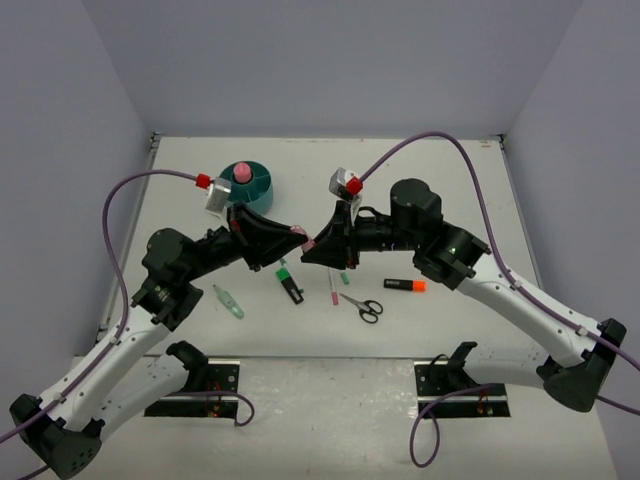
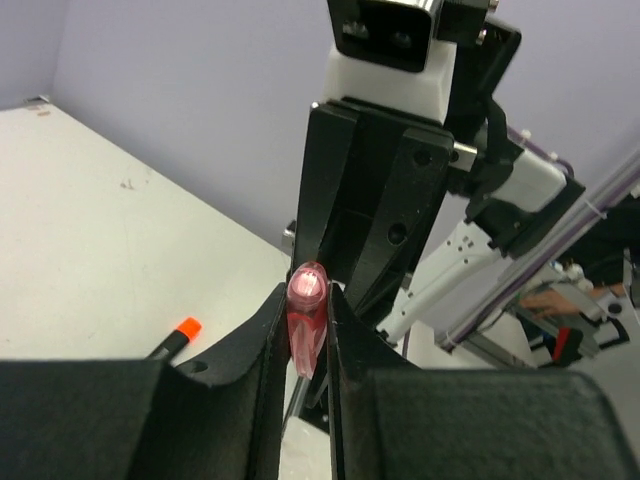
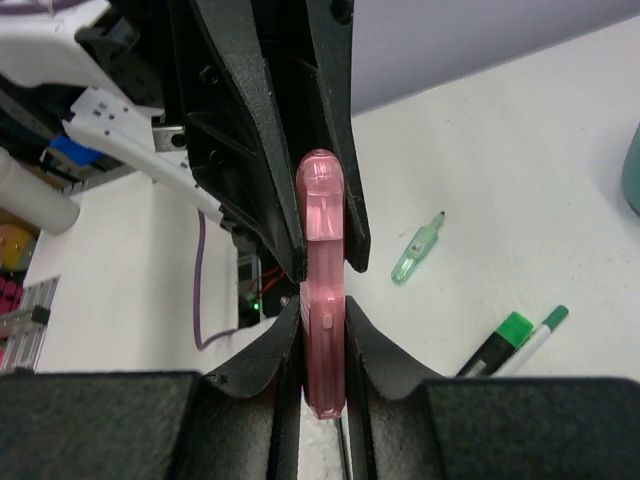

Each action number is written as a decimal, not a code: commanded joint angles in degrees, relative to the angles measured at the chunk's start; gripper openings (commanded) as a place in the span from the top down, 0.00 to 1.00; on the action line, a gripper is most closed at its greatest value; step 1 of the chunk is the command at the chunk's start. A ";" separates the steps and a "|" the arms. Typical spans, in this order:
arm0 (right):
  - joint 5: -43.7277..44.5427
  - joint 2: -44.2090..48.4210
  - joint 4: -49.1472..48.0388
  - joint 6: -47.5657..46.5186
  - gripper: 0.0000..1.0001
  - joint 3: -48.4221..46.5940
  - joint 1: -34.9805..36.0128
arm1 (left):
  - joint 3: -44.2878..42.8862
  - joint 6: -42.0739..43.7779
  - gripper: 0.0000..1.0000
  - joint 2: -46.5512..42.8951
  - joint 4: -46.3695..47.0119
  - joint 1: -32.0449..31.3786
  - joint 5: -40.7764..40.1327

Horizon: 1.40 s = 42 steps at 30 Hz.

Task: Sort the stationery into containers
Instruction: Close the pen cap on the pen, then place the pen in the storage box.

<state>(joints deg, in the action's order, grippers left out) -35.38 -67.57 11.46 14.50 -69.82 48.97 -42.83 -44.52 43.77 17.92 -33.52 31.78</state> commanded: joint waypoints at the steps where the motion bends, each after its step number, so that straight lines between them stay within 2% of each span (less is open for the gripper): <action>1: -8.57 0.35 11.45 -10.71 1.00 -5.01 -1.51 | -2.52 4.14 1.00 1.63 0.68 0.83 7.86; 6: -11.28 -1.25 16.25 -13.63 1.00 -6.85 -1.50 | -1.82 3.45 1.00 3.34 3.44 0.83 10.47; 7: -10.85 -1.20 16.27 -13.80 0.88 -6.60 -1.60 | -1.91 3.88 1.00 3.34 2.73 0.83 8.86; 8: -10.17 -1.14 16.19 -13.83 0.68 -6.37 -1.69 | -2.37 4.62 1.00 3.38 1.52 0.83 6.73; 10: -6.52 -1.07 15.71 -12.79 0.03 -5.88 -1.69 | -5.34 7.77 1.00 4.35 -7.34 0.83 -3.15; 12: -1.63 -0.97 15.43 -11.49 0.01 -5.35 -1.69 | -9.58 8.22 1.00 5.56 -16.56 0.83 -13.19; 13: 2.68 -0.90 15.43 -10.35 0.01 -5.00 -1.69 | -10.39 8.22 1.00 6.20 -17.76 0.83 -19.44; 14: 2.94 -0.82 15.51 -10.29 0.01 -4.65 -1.69 | -11.33 8.22 1.00 6.65 -20.36 0.91 -23.08; 17: 18.35 0.78 17.11 -6.55 0.01 -1.85 -1.69 | -16.84 8.22 1.00 9.13 -28.33 1.00 -37.05; 21: 32.43 5.15 20.49 -0.12 0.01 1.30 -1.69 | -23.74 8.47 1.00 15.11 -38.18 1.53 -66.15; 22: 33.63 6.60 20.34 0.21 0.01 2.57 -1.70 | -24.95 8.60 1.00 17.90 -40.14 3.37 -69.58; 24: 33.01 10.40 19.44 0.48 0.01 4.11 -1.78 | -26.99 8.14 1.00 20.76 -39.81 10.58 -70.59; 26: 31.69 13.06 18.45 0.19 0.01 6.09 -1.78 | -26.98 7.51 1.00 24.21 -37.05 17.07 -66.97; 29: 30.37 15.27 17.81 0.35 0.01 7.50 -1.77 | -28.36 5.25 1.00 29.44 -36.80 21.92 -67.37; 30: 29.79 15.52 17.72 0.35 0.01 8.08 -1.69 | -28.61 5.82 1.00 31.43 -34.01 23.41 -66.63; 36: 26.78 15.41 15.87 0.08 0.01 9.64 -1.70 | -32.77 9.53 1.00 39.58 -27.01 24.49 -69.99; 42: 26.71 15.71 15.78 -0.09 0.01 10.55 -1.69 | -33.38 15.60 1.00 46.99 -15.83 24.65 -66.76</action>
<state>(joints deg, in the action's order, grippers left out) -7.45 -52.65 29.10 13.96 -59.66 47.13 -73.50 -33.95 87.89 -9.13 -9.32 -33.87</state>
